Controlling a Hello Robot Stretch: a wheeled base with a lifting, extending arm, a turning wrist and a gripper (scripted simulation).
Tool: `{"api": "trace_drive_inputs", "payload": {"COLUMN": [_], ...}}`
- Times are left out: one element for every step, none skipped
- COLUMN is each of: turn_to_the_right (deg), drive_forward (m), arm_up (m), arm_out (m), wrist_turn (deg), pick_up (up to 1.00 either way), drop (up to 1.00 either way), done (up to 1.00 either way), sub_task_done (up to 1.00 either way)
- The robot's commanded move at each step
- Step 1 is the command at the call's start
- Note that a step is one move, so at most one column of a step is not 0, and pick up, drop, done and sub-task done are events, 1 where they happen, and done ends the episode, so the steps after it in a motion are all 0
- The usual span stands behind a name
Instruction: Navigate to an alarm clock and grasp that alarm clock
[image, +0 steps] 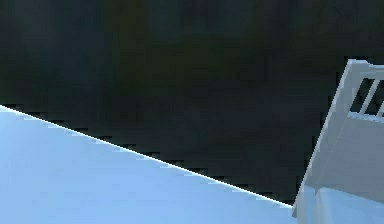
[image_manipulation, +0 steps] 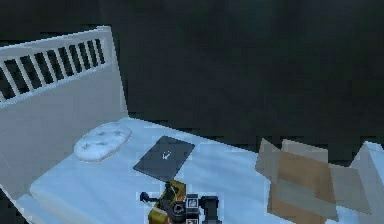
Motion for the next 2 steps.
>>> {"api": "trace_drive_inputs", "payload": {"turn_to_the_right": [0.0, 0.0], "drive_forward": [0.0, 0.0], "arm_up": [-0.3, 0.0], "arm_out": [0.0, 0.0], "wrist_turn": [0.0, 0.0], "pick_up": [0.0, 1.0], "drop": [0.0, 0.0], "done": [0.0, 0.0], "sub_task_done": [0.0, 0.0]}}
